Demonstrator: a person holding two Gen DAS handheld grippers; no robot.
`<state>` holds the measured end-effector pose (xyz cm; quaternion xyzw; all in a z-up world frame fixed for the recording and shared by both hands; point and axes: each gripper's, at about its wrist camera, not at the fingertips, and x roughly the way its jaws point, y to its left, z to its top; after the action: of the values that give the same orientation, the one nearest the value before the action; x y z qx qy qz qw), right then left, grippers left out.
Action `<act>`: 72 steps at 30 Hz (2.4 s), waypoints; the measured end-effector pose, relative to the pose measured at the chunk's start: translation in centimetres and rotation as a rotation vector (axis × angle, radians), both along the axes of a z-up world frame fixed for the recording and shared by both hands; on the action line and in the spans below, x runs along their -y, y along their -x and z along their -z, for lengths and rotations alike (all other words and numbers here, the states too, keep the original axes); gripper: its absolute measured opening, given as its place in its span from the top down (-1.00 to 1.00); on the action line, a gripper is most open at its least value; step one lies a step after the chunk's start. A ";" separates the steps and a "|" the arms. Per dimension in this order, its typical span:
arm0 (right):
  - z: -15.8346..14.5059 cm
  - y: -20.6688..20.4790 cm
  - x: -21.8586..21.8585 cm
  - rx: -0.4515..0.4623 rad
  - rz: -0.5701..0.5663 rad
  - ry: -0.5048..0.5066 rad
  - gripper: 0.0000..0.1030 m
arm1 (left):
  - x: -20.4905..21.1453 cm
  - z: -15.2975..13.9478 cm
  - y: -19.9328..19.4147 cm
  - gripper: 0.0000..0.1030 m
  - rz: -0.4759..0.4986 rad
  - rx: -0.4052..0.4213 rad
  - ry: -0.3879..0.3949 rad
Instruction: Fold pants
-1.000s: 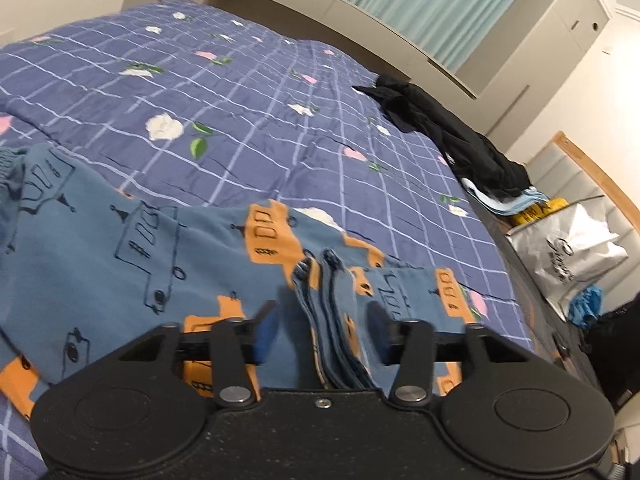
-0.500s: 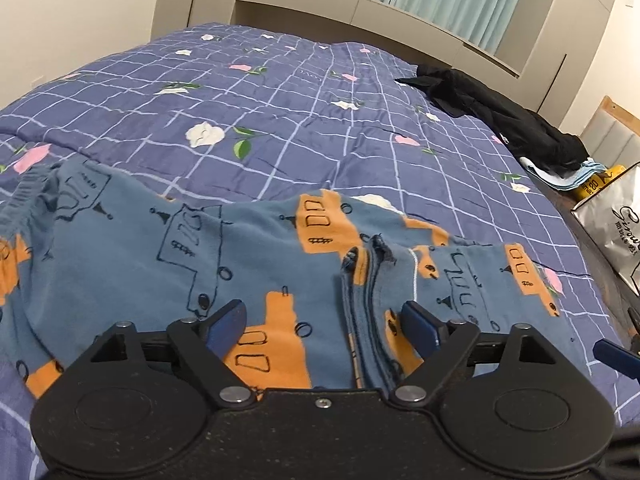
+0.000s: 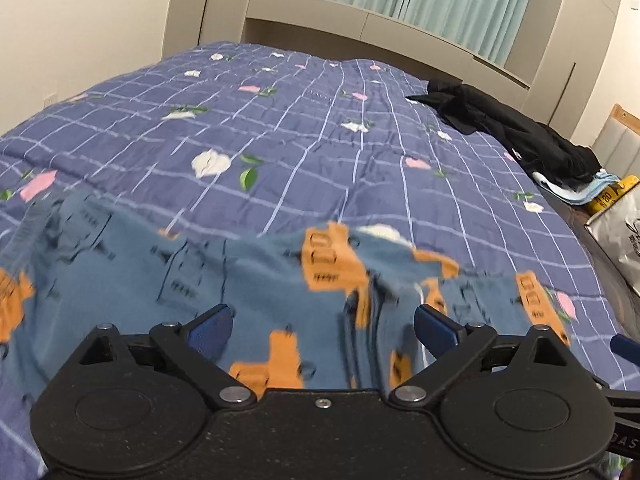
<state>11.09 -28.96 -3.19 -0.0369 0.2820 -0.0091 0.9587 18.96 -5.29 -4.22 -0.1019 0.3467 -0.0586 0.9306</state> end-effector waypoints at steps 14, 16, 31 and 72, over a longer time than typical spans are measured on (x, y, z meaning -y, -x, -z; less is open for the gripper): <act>1.3 -3.2 -0.6 -0.038 -0.004 0.047 -1.00 | -1.2 0.6 1.8 -0.98 -0.030 0.007 -0.001; 1.1 -2.0 -1.1 -0.018 -0.015 0.018 -1.00 | -2.2 0.0 3.5 -0.98 -0.052 0.045 0.042; 1.2 1.1 -10.6 0.071 -0.228 0.068 -1.00 | -9.1 -0.3 9.1 -0.99 -0.280 0.079 0.034; 2.7 1.3 -9.9 0.070 -0.181 -0.022 -1.00 | -18.8 1.6 6.3 0.63 -0.411 0.107 0.263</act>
<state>9.76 -19.01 -5.87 -0.0512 0.2440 0.0795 0.9651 12.70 13.51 -5.77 -0.2874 0.2584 0.0820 0.9186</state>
